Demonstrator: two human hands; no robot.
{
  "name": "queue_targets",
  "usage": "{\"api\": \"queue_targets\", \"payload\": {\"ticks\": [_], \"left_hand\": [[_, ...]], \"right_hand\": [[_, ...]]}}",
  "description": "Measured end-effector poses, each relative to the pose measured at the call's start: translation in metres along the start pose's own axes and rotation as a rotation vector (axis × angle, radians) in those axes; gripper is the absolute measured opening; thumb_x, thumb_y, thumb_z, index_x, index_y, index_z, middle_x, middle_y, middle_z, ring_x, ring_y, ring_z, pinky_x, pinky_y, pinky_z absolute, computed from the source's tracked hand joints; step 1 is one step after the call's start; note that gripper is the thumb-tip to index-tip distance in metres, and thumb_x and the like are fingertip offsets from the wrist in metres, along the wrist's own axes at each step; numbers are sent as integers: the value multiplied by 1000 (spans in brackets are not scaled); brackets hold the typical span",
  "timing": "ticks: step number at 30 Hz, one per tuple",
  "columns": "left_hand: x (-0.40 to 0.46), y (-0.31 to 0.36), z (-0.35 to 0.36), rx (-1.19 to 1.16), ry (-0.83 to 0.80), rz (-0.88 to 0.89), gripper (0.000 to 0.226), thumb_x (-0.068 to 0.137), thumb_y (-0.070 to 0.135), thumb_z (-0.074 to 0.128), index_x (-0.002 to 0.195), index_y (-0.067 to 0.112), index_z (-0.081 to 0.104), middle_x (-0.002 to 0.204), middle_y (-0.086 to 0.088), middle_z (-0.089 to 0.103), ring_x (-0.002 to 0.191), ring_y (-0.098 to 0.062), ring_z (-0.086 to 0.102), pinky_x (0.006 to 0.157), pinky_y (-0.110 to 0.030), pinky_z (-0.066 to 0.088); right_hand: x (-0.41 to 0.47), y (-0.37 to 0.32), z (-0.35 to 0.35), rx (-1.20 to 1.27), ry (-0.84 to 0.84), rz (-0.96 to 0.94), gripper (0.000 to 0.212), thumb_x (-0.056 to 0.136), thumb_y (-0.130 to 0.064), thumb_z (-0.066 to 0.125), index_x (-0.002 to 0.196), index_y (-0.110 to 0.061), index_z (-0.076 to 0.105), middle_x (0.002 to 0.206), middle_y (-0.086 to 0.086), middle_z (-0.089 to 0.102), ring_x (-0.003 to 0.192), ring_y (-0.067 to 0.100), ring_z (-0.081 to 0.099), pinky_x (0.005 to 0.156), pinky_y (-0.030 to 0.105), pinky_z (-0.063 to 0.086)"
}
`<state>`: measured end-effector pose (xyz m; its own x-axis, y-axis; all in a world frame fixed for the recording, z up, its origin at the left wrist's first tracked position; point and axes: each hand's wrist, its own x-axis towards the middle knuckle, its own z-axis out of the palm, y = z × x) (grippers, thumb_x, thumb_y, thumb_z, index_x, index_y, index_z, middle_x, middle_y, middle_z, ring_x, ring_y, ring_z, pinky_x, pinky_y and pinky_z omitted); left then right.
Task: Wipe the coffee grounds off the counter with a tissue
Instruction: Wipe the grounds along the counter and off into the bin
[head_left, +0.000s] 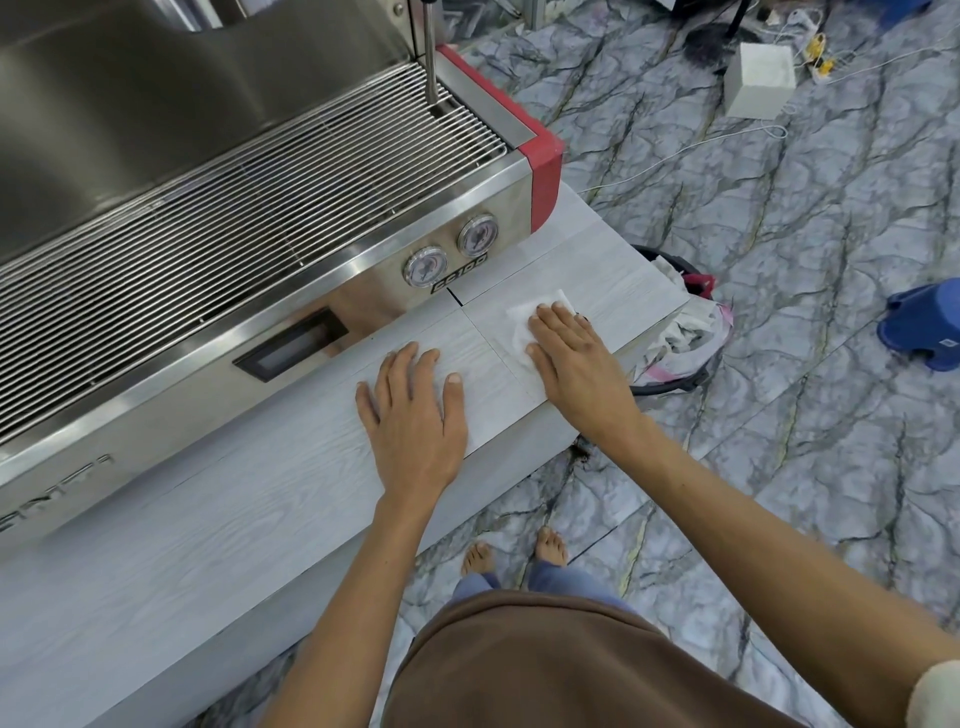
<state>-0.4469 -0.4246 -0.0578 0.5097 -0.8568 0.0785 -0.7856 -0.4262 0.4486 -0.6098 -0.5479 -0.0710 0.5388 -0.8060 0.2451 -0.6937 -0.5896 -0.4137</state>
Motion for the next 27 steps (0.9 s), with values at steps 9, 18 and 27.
{"api": "queue_targets", "payload": {"ticks": [9,18,27], "left_hand": [[0,2,-1,-16,2,-11,47,101,49,29,139,29,48,155,6,37,147,-15,25,122,-52,9],[1,2,-1,-45,19,-31,47,100,48,29,138,30,50,154,9,39,147,-12,26,123,-49,8],[0,4,-2,-12,13,-28,51,99,53,27,139,31,48,155,9,38,147,-14,26,122,-52,11]], "right_hand": [[0,-10,-2,22,36,-60,36,92,4,53,127,1,55,134,19,55,130,32,46,112,44,31],[-28,-32,15,-33,18,-200,52,77,8,64,128,5,53,135,22,53,128,34,48,111,45,27],[-10,-5,-4,10,-70,-157,44,96,-20,34,130,1,53,137,18,52,131,29,45,112,40,28]]}}
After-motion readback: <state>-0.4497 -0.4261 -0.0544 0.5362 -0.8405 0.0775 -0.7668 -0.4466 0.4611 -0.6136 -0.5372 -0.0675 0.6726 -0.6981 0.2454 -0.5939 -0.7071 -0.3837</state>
